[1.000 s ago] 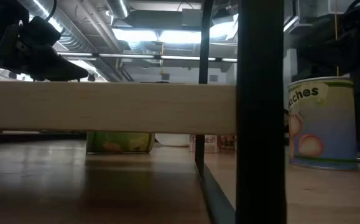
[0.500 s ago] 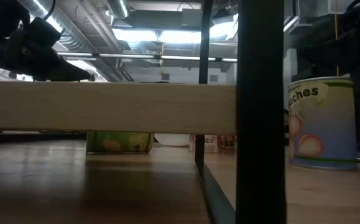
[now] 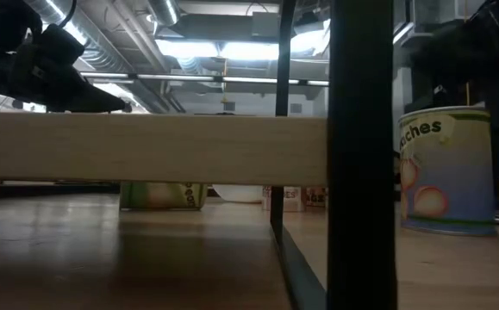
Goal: Pick and place cans onto a shelf
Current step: Put the right green canned orange on the shelf
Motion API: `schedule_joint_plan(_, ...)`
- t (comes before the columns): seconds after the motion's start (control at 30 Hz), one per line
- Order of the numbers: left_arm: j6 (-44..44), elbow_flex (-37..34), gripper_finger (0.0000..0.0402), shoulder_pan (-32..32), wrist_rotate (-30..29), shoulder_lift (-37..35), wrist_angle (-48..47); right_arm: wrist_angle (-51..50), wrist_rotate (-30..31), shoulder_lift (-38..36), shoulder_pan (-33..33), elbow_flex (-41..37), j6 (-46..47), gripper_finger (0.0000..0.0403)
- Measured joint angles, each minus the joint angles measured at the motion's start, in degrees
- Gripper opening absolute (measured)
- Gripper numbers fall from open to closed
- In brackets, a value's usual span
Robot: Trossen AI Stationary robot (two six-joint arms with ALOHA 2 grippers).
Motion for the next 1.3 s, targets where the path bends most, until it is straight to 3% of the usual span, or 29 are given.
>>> schedule_joint_plan(0.3, 0.00, 0.00, 0.0027, 0.01, -0.02, 0.01, 0.07, 3.92, 2.98, 0.00, -0.01, -0.01, 0.20, 0.0228)
schedule_joint_plan(0.6, 0.00, 0.00, 0.0027, 0.02, -0.02, 0.00, 0.15, 6.90, 5.54, 0.22, -0.02, 2.72, 0.20, 0.0247)
schedule_joint_plan(0.7, -0.02, 0.02, 0.0027, 0.00, -0.02, 0.00, 0.17, 3.12, 8.50, 0.81, -0.01, 6.84, 0.08, 0.0243)
schedule_joint_plan(0.87, -0.02, 0.01, 0.0027, 0.02, -0.02, 0.02, 0.17, -9.15, 18.49, 3.59, 0.00, 15.76, 0.57, 0.0240)
schedule_joint_plan(1.07, -0.02, 0.02, 0.0027, 0.01, -0.02, 0.00, 0.17, -28.30, 30.28, 10.35, 0.00, 26.96, 9.39, 0.0240)
schedule_joint_plan(1.3, -0.02, 0.02, 0.0027, 0.00, -0.02, 0.01, 0.17, -39.74, 33.90, 20.30, -0.04, 35.80, 15.75, 0.0239)
